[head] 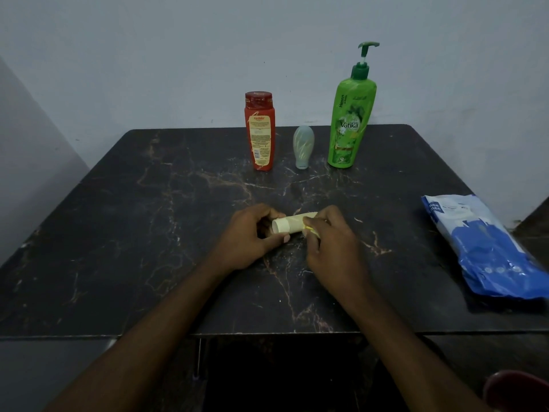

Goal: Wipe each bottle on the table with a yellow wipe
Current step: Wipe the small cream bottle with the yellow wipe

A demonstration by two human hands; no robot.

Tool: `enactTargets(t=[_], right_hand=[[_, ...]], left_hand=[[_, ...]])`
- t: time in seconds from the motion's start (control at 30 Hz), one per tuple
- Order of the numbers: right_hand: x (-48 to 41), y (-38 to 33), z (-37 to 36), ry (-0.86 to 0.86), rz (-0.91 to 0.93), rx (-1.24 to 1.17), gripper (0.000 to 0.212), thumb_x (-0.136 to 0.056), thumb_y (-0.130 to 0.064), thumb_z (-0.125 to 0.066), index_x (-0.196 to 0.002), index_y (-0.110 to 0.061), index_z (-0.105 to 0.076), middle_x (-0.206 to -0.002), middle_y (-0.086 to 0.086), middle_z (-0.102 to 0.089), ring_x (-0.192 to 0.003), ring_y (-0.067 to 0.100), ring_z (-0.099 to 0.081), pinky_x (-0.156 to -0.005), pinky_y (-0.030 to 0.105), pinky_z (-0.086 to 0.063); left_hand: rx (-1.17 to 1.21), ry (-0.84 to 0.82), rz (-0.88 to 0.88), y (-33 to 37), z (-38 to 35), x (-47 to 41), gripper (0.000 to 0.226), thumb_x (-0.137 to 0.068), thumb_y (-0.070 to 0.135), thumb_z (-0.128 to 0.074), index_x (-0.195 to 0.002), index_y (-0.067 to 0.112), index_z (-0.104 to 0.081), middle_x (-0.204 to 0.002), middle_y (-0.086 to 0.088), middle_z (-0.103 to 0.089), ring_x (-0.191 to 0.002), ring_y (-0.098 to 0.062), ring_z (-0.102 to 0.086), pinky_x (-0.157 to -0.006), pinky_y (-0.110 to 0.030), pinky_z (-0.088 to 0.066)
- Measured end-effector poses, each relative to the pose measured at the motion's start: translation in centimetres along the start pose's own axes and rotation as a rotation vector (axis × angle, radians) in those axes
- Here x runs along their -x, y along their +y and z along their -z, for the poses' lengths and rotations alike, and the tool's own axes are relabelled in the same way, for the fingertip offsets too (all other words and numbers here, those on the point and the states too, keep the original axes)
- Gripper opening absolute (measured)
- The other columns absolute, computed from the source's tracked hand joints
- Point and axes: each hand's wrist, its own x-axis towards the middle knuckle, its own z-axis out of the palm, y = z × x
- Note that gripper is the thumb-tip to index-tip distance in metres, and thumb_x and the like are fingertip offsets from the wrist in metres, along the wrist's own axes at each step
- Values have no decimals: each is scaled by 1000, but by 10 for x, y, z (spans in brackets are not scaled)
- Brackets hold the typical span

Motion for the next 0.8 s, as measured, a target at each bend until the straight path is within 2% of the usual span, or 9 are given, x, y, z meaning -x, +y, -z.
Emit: enactTargets(t=[0.17, 0.3, 0.33, 0.43, 0.53, 0.67, 0.73, 0.8], right_hand=[[1, -2, -3, -61, 113, -32, 24, -91, -10, -65, -114, -11, -72, -108, 0, -54, -78, 16, -60, -68, 33, -56], [-3, 8, 0, 5, -14, -23, 18, -92, -16, -62, -104, -18, -76, -94, -3, -54, -73, 17, -58, -63, 38, -53], [-5, 12, 0, 29, -78, -26, 16, -93, -18, -63, -102, -18, -76, -93, -2, -55, -73, 17, -58, -64, 36, -51], [-11, 21, 1, 85, -211, -97, 19, -90, -16, -70, -108, -14, -76, -99, 2, -63, -83, 15, -61, -69, 16, -37], [-9, 14, -1, 52, -122, -116, 21, -90, -13, -70, -110, -13, -75, -100, 0, -61, -82, 11, -59, -68, 6, -37], [-3, -2, -9, -47, 122, -122, 23, -88, -7, -69, -110, -10, -75, -101, 0, -58, -83, 14, -60, -72, 28, -54], [-3, -4, -10, -48, 162, -127, 22, -87, -6, -71, -108, -7, -75, -100, 1, -59, -83, 15, -61, -72, 30, -56], [-4, -2, -7, -21, 92, -104, 18, -89, -9, -69, -105, -11, -76, -96, -2, -58, -78, 11, -59, -68, 26, -52]], left_hand=[[-16, 7, -31, 0, -1, 1, 34, -78, 21, -87, -107, 17, -69, -102, 12, -69, -88, -4, -65, -73, -17, -53], [-32, 23, -45, -1, -1, 2, 34, -78, 22, -88, -105, 18, -68, -102, 12, -68, -89, -3, -62, -73, -11, -47], [-37, 22, -48, 0, 0, 2, 34, -78, 23, -88, -105, 19, -67, -103, 11, -67, -90, -2, -62, -73, -10, -46], [-36, 20, -55, 0, 1, 3, 34, -77, 21, -88, -104, 20, -66, -101, 12, -66, -92, -1, -60, -74, -8, -44], [-48, 15, -55, 1, 0, 2, 33, -78, 21, -87, -102, 19, -65, -100, 13, -64, -91, -3, -60, -72, -8, -44], [-37, 13, -69, 4, -1, 2, 29, -77, 16, -85, -96, 14, -64, -97, 8, -65, -85, -9, -60, -71, -21, -50], [-31, 12, -74, 4, -1, 2, 28, -77, 16, -85, -95, 14, -64, -96, 7, -65, -84, -9, -61, -71, -22, -50], [-36, 22, -84, 3, -1, 2, 30, -77, 17, -86, -95, 13, -63, -95, 11, -65, -84, -9, -61, -70, -19, -49]])
